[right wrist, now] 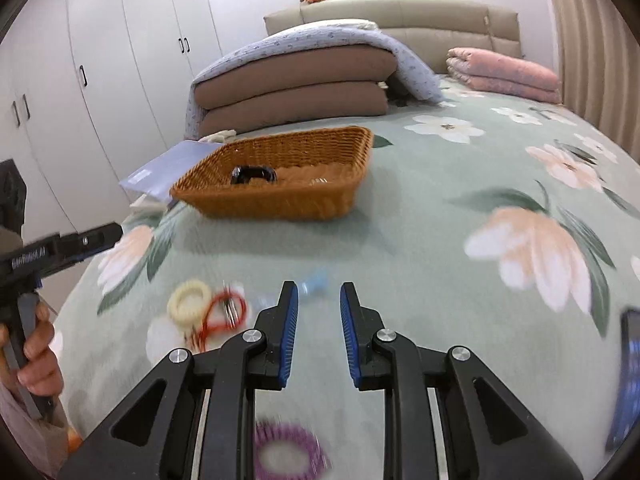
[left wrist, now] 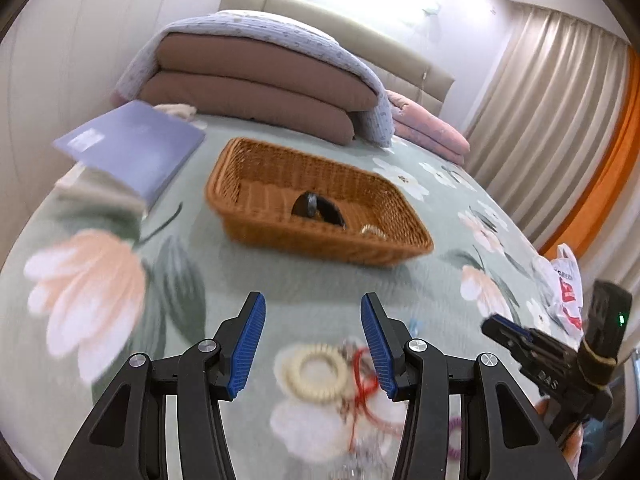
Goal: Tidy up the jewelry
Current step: 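Grasp the cream coil hair tie with the left tool while the right tool grasps the purple coil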
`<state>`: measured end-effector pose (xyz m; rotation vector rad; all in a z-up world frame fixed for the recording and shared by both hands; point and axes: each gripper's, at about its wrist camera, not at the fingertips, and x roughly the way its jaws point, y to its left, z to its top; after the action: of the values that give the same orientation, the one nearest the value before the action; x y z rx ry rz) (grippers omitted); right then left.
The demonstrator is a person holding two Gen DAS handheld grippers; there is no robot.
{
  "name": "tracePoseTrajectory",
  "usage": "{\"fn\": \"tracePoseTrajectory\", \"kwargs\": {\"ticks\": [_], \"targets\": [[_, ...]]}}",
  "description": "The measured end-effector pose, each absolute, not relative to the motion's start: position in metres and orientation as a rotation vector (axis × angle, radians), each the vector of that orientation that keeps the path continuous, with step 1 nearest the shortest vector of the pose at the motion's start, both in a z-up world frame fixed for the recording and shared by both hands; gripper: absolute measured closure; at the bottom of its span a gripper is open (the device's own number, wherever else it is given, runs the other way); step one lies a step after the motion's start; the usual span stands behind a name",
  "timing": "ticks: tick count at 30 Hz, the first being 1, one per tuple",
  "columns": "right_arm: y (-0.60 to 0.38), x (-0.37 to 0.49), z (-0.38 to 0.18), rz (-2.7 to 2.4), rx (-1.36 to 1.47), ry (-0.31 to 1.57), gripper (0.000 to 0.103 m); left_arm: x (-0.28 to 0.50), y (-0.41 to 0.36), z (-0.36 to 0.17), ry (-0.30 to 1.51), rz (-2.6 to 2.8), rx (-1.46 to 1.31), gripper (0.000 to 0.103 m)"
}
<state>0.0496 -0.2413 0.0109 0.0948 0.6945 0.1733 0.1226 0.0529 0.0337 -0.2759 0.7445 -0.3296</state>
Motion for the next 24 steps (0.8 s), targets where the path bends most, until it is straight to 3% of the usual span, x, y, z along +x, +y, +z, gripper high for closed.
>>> {"fn": "tracePoseTrajectory", "kwargs": {"ticks": [9, 24], "targets": [[-0.241, 0.006, -0.021, 0.186, 0.058, 0.756, 0.079, 0.081, 0.048, 0.014, 0.732, -0.286, -0.296, 0.052], [-0.211, -0.007, -0.029, 0.334, 0.053, 0.841, 0.079, 0.118, 0.032, -0.026, 0.887, -0.239, -0.241, 0.052]]}}
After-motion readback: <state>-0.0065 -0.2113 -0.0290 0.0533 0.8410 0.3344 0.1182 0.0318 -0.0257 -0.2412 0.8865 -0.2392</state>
